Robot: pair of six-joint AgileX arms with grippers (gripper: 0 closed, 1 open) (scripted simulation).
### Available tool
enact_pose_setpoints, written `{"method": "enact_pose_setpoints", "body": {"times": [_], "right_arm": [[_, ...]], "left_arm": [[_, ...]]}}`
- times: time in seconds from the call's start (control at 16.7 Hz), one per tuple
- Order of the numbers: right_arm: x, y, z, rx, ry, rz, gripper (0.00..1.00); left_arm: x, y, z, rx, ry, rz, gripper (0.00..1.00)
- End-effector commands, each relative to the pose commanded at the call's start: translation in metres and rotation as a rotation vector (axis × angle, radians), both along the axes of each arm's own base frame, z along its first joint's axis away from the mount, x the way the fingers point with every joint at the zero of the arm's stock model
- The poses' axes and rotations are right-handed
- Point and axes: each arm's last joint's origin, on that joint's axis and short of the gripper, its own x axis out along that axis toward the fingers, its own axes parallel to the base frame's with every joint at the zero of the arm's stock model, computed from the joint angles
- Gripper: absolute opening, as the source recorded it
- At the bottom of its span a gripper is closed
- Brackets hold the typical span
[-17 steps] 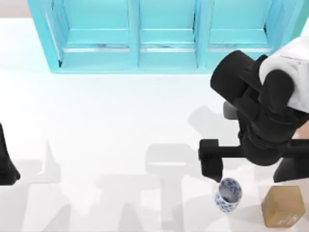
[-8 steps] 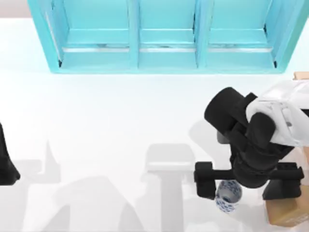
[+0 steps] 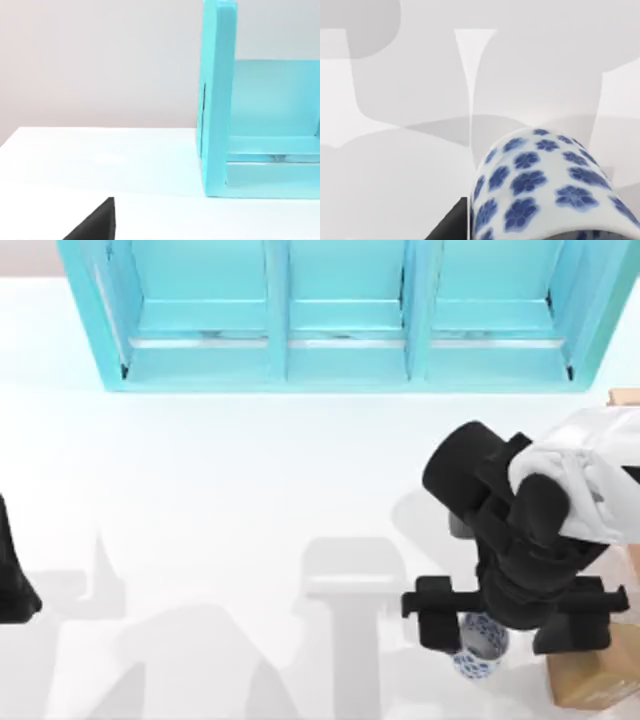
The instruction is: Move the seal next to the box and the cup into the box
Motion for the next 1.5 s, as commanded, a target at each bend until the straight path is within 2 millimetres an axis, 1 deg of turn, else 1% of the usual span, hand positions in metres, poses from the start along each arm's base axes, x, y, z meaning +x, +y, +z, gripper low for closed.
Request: {"method": "enact_pose_setpoints", "body": {"times": [0.48, 0.54, 1.08, 1.2, 1.32, 1.5], "right_arm": [[0.000, 0.000, 0.000, 0.000, 0.000, 0.000, 0.02], [0.000, 0.000, 0.000, 0.000, 0.000, 0.000, 0.00], [0.001, -0.001, 0.002, 0.002, -0.003, -0.004, 0.00], [0.006, -0.010, 0.014, 0.013, -0.018, -0.014, 0.00], [0.011, -0.029, 0.033, 0.018, -0.028, -0.021, 0.00], [0.006, -0.057, 0.059, -0.010, 0.018, 0.013, 0.00]], "left_arm": [[0.000, 0.000, 0.000, 0.000, 0.000, 0.000, 1.00], [0.000, 0.000, 0.000, 0.000, 0.000, 0.000, 1.00], [0.000, 0.000, 0.000, 0.000, 0.000, 0.000, 1.00], [0.000, 0.000, 0.000, 0.000, 0.000, 0.000, 1.00], [0.000, 0.000, 0.000, 0.000, 0.000, 0.000, 1.00], [0.000, 0.000, 0.000, 0.000, 0.000, 0.000, 1.00]]}}
